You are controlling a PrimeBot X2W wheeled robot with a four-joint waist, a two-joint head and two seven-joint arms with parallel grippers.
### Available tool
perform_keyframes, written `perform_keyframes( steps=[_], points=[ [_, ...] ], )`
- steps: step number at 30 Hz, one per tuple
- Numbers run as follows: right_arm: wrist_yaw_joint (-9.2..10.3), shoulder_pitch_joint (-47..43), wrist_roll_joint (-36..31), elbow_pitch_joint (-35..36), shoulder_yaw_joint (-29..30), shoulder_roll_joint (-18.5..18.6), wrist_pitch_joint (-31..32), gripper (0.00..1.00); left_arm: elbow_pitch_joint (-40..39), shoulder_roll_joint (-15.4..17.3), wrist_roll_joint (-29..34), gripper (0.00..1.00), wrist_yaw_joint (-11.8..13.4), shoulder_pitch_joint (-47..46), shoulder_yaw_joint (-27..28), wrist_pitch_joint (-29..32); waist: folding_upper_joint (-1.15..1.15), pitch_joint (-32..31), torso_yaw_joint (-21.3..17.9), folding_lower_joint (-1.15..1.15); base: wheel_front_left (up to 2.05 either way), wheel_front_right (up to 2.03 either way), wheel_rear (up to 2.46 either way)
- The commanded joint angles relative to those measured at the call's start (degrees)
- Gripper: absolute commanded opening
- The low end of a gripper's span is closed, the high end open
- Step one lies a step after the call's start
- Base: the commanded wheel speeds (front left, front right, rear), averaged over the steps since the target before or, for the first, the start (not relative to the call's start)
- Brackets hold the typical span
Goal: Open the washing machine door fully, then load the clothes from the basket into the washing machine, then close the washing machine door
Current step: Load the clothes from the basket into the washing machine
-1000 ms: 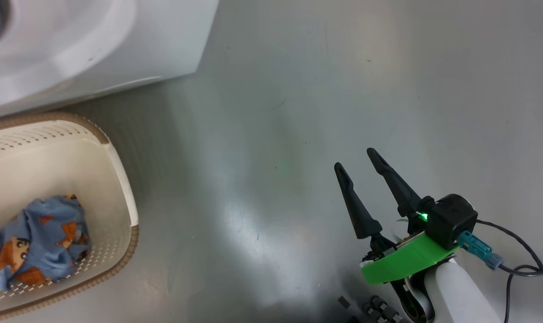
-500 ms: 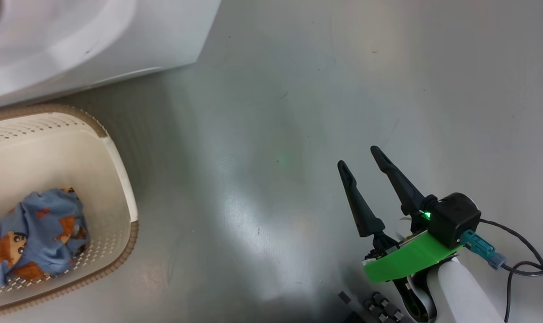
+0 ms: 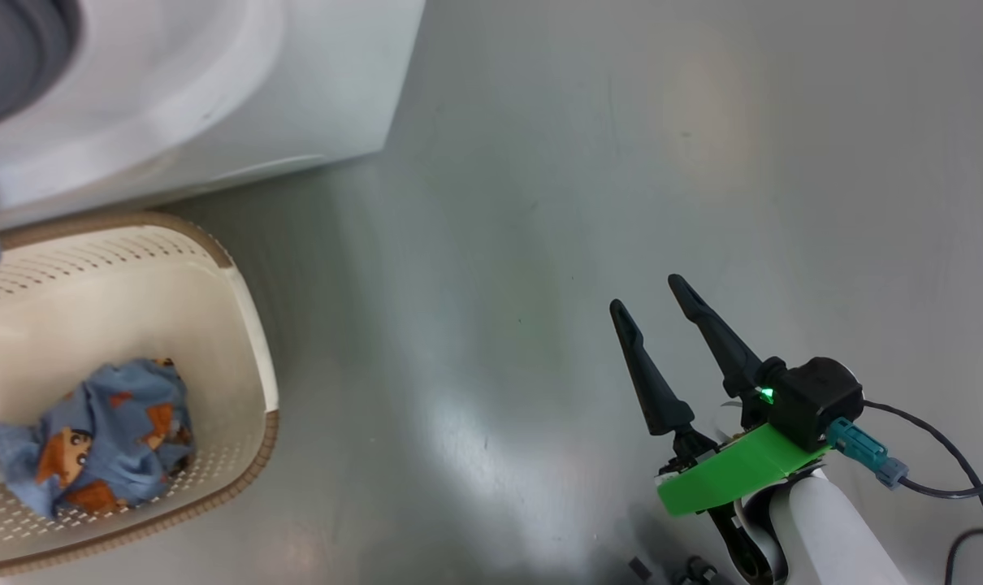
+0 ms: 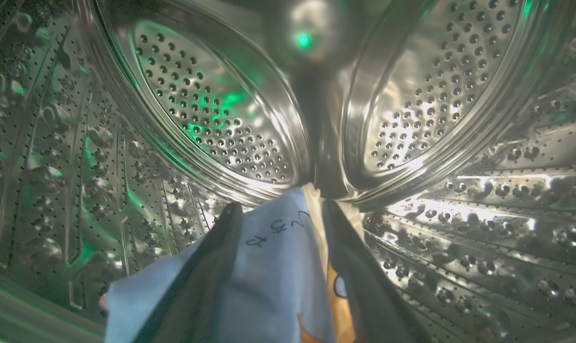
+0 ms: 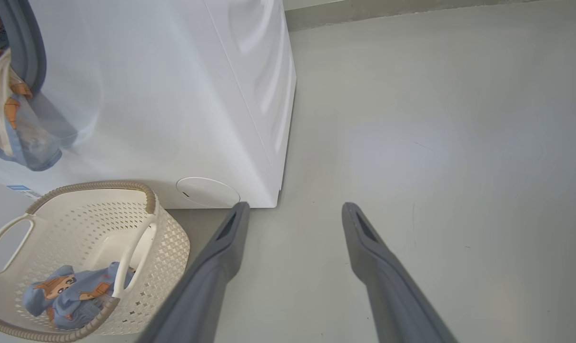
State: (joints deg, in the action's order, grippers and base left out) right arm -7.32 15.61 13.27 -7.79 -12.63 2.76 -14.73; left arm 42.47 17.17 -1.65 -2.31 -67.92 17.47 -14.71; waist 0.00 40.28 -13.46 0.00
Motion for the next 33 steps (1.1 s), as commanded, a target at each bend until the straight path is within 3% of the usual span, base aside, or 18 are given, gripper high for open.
perform_keyframes(
  steps=[1, 11, 21, 33],
  points=[
    [-0.17, -0.88, 0.30, 0.82, -1.40, 0.11, -0.27, 1.00, -0.93, 2.50, 0.47, 1.00, 0.42, 2.14, 0.37, -0.29, 0.00, -1.33, 0.74, 0.00, 0.00, 0.00, 0.00],
    [-0.17, -0.96, 0.73, -0.60, -0.95, 0.11, -0.27, 1.00, -1.85, -1.37, -0.27, 1.00, 2.55, 9.31, 0.63, -0.29, 0.00, -6.66, 3.61, 0.00, 0.00, 0.00, 0.00],
    [-0.17, -1.00, -0.02, -0.68, 1.01, 0.11, -0.27, 1.00, -8.57, -6.99, -1.40, 1.00, -0.07, 19.61, -0.78, -0.29, 0.00, -9.14, 8.27, 0.00, 0.00, 0.00, 0.00],
    [-0.17, -0.25, -1.83, -0.23, 3.19, 0.11, -0.27, 1.00, -20.32, -12.87, -3.35, 1.00, -1.52, 36.17, -1.58, -0.29, 0.00, -10.12, 11.77, 0.00, 0.00, 0.00, 0.00]
  ],
)
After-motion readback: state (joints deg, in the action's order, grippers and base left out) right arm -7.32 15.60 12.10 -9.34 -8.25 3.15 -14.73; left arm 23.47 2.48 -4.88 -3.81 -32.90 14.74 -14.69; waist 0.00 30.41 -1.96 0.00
